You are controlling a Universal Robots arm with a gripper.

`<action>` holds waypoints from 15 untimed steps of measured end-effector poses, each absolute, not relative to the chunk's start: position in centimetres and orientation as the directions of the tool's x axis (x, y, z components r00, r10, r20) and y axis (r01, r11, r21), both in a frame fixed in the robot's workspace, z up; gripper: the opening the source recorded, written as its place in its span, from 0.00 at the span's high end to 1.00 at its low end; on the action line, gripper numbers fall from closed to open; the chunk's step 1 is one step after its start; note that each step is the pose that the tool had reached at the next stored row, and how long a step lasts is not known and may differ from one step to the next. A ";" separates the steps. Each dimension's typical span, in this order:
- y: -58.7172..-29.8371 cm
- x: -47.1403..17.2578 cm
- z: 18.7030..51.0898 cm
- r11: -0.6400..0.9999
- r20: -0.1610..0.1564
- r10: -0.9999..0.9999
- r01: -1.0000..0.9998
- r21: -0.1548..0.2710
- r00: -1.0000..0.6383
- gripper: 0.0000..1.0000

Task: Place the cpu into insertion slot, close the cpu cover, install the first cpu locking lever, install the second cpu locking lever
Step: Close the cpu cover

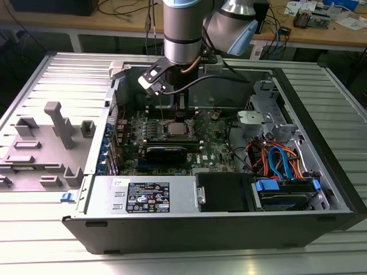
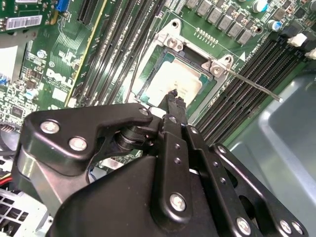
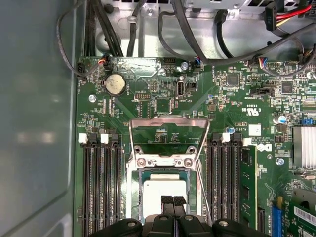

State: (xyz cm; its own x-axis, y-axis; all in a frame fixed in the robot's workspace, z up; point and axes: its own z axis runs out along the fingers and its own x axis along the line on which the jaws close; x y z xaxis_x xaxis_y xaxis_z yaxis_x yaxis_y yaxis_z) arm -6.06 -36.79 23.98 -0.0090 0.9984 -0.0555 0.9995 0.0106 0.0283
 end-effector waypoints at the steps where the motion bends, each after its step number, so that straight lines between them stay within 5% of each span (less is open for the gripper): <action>1: -36.8 -6.1 24.0 0.011 -0.055 0.998 1.000 0.028 -0.009 0.89; 15: -36.8 -6.0 24.7 0.011 -0.056 0.998 1.000 0.028 -0.009 0.89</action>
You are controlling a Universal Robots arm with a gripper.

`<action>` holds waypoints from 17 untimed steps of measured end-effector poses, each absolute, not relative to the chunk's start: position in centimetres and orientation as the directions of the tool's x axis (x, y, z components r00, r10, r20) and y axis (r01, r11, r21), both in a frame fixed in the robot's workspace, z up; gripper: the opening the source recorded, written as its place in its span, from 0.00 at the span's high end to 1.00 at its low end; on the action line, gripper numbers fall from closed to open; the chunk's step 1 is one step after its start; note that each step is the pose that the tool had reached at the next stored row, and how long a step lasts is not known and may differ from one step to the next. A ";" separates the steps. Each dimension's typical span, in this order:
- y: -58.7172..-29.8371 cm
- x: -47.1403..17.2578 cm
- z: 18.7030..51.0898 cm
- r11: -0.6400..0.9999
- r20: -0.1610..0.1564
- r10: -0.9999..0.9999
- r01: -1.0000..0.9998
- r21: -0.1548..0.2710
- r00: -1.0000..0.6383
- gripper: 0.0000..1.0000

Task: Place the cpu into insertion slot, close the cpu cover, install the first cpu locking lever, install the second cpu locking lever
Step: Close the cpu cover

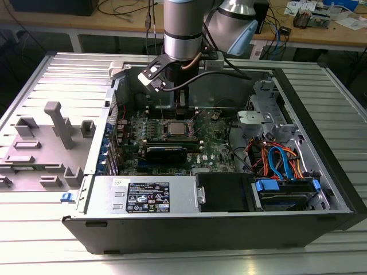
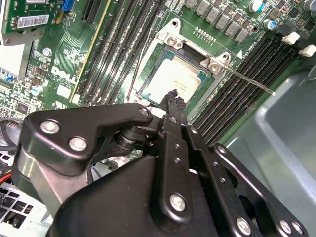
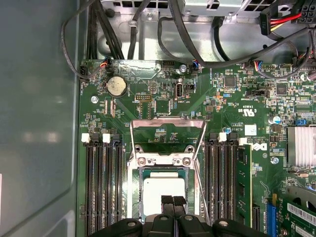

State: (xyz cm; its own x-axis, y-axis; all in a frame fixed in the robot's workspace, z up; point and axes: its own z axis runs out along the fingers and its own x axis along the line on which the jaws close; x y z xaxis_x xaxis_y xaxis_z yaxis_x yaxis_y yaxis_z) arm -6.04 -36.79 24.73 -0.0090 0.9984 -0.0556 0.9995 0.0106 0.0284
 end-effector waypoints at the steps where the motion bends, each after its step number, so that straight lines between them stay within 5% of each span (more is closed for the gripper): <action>1: -36.8 -6.0 24.7 0.011 -0.056 0.998 1.000 0.028 -0.009 0.89; 17: -36.8 -5.9 25.5 0.011 -0.056 0.998 1.000 0.028 -0.009 0.89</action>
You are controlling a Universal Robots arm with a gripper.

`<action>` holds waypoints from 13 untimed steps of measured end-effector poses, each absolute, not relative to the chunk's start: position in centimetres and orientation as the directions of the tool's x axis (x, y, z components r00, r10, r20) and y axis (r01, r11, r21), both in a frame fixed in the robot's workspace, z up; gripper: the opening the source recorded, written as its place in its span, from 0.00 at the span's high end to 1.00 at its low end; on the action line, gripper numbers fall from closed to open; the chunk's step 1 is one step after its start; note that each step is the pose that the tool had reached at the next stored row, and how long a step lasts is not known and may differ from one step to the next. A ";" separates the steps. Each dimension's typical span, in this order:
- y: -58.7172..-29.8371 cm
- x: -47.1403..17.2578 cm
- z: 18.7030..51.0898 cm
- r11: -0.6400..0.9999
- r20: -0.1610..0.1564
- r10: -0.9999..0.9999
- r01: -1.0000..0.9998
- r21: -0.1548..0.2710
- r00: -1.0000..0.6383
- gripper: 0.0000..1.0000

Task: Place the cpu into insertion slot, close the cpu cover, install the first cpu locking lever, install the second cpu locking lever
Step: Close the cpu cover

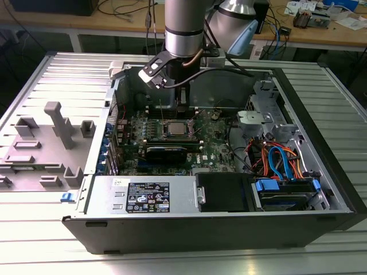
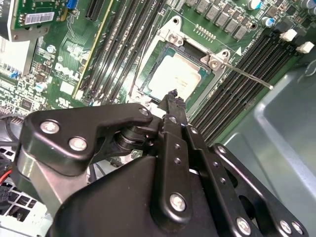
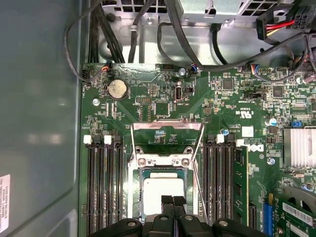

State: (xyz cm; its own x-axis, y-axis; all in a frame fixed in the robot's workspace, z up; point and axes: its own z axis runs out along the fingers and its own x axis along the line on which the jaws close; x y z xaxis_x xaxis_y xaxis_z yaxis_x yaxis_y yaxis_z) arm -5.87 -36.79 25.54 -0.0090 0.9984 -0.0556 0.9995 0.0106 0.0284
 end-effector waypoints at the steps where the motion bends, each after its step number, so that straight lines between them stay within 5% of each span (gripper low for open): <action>1: -36.8 -5.9 25.7 0.011 -0.056 0.998 1.000 0.028 -0.009 0.89; 13: -36.8 -5.8 26.5 0.011 -0.056 0.998 1.000 0.028 -0.009 0.89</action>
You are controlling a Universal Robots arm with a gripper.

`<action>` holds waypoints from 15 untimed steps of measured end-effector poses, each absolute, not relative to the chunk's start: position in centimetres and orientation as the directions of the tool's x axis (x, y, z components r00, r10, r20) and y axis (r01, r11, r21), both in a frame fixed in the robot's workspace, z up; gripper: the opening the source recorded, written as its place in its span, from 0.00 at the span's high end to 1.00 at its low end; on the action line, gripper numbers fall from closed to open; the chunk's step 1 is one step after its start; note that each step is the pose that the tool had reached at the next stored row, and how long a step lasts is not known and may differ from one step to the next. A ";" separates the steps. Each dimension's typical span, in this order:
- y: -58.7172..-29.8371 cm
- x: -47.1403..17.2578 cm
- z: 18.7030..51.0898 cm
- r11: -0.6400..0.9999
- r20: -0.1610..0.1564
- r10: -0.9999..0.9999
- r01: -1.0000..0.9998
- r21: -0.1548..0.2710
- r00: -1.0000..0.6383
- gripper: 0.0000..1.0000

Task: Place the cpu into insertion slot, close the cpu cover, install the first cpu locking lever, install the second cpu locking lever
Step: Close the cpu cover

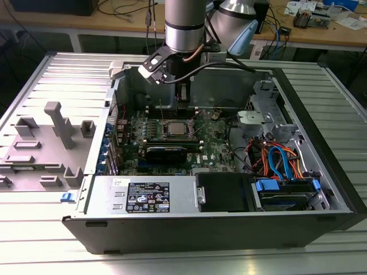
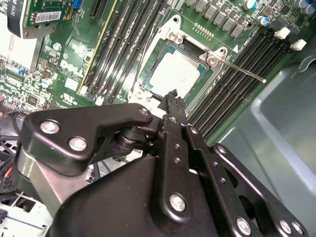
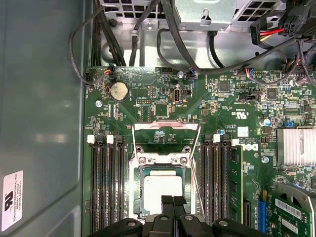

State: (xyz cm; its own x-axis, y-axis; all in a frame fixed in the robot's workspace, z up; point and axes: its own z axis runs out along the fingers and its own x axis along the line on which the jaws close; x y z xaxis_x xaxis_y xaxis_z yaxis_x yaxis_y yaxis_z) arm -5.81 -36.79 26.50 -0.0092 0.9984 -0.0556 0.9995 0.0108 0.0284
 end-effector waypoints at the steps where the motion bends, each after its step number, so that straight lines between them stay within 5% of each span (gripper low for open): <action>1: -36.8 -5.7 26.5 0.011 -0.056 0.998 1.000 0.028 -0.009 0.89; 15: -36.8 -5.1 26.8 0.011 -0.056 0.998 1.000 0.028 -0.009 0.89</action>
State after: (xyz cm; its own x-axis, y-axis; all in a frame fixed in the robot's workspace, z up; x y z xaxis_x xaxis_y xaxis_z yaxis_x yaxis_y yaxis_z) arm -5.06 -36.79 26.76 -0.0089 0.9984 -0.0561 0.9995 0.0105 0.0284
